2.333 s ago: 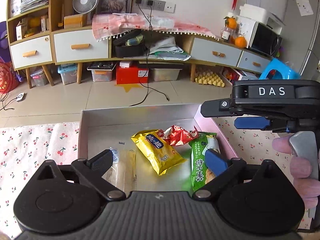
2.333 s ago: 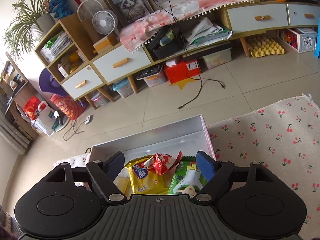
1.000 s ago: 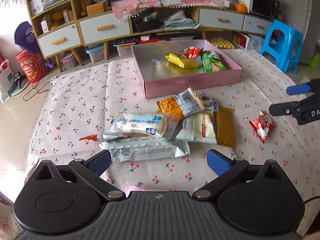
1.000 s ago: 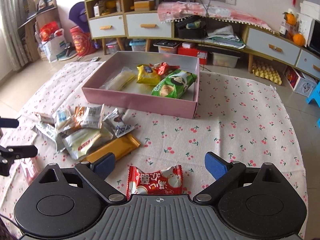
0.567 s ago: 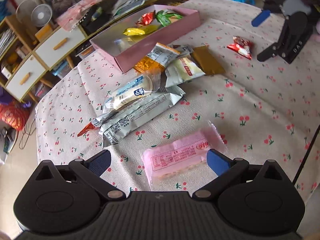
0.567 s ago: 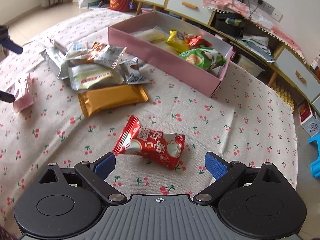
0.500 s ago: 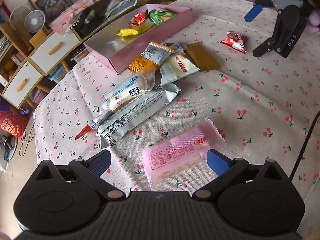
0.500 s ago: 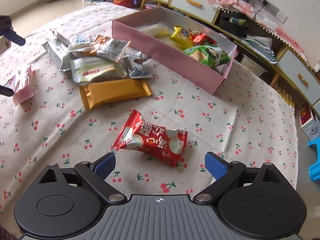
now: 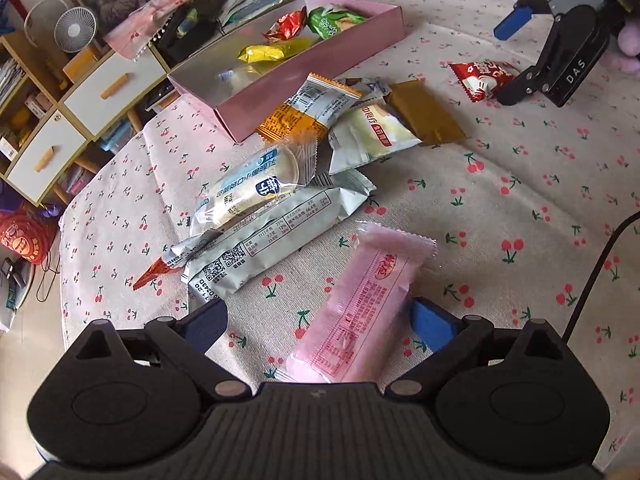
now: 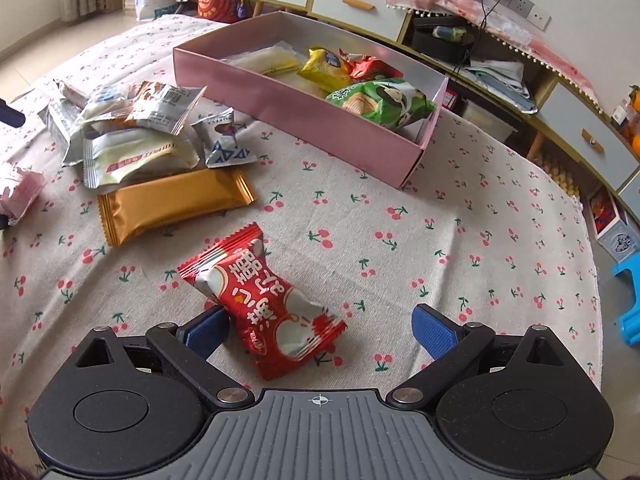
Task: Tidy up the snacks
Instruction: 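Grasp the pink packet with the left tool while the right tool grasps another red candy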
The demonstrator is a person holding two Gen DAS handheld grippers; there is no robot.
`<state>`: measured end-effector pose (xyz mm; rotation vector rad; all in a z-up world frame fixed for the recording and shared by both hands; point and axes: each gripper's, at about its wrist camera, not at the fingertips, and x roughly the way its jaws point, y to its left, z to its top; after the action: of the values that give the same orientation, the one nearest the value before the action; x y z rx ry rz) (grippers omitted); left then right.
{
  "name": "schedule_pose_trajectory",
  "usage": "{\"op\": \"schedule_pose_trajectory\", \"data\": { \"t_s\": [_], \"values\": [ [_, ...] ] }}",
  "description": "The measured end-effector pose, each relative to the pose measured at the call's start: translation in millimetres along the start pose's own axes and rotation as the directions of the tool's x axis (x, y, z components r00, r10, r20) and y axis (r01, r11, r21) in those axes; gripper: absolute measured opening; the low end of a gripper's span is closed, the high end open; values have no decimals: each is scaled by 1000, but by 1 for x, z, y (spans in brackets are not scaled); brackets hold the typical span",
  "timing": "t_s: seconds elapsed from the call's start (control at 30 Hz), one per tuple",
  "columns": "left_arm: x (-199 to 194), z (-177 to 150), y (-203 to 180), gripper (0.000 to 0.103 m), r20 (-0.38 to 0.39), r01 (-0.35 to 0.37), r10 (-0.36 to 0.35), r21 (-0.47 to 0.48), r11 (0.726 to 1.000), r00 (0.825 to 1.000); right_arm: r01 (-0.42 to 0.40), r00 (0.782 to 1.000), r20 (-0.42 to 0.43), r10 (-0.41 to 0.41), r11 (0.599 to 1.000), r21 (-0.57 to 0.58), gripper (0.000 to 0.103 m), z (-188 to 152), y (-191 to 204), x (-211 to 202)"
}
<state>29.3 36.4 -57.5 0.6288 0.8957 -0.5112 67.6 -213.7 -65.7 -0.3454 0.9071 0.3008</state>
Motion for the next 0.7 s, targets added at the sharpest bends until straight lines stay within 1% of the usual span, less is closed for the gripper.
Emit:
{"op": "schedule_pose_trajectory", "data": {
  "t_s": [0.1, 0.23, 0.33, 0.4, 0.47, 0.53, 0.6, 0.7],
  "values": [
    [3, 2, 5, 94, -7, 23, -24, -76, 997, 1000, -19, 1000, 3, 19, 999, 42, 99, 1, -3, 3],
    [7, 2, 13, 92, -24, 60, -66, -190, 980, 998, -48, 999, -4, 49, 994, 102, 98, 0, -10, 6],
    [7, -3, 18, 87, -28, 90, -103, -289, 953, 994, -56, 998, -3, 57, 989, 135, 97, -3, -12, 6],
    [7, -5, 20, 81, -27, 105, -121, -337, 936, 992, -63, 998, -1, 64, 985, 160, 97, -5, -14, 6],
    [6, -7, 19, 78, -24, 106, -123, -360, 927, 992, -74, 997, -3, 76, 978, 194, 97, -6, -16, 7],
    [3, -7, 16, 72, -17, 103, -117, -359, 928, 993, -80, 997, -2, 82, 974, 212, 96, -7, -16, 6],
    [0, -7, 13, 64, -7, 104, -114, -359, 928, 993, -80, 997, -1, 82, 973, 217, 95, -7, -15, 6],
    [0, -6, 13, 56, -1, 108, -117, -366, 924, 993, -77, 997, 1, 79, 969, 233, 93, -8, -13, 4]
  ]
}}
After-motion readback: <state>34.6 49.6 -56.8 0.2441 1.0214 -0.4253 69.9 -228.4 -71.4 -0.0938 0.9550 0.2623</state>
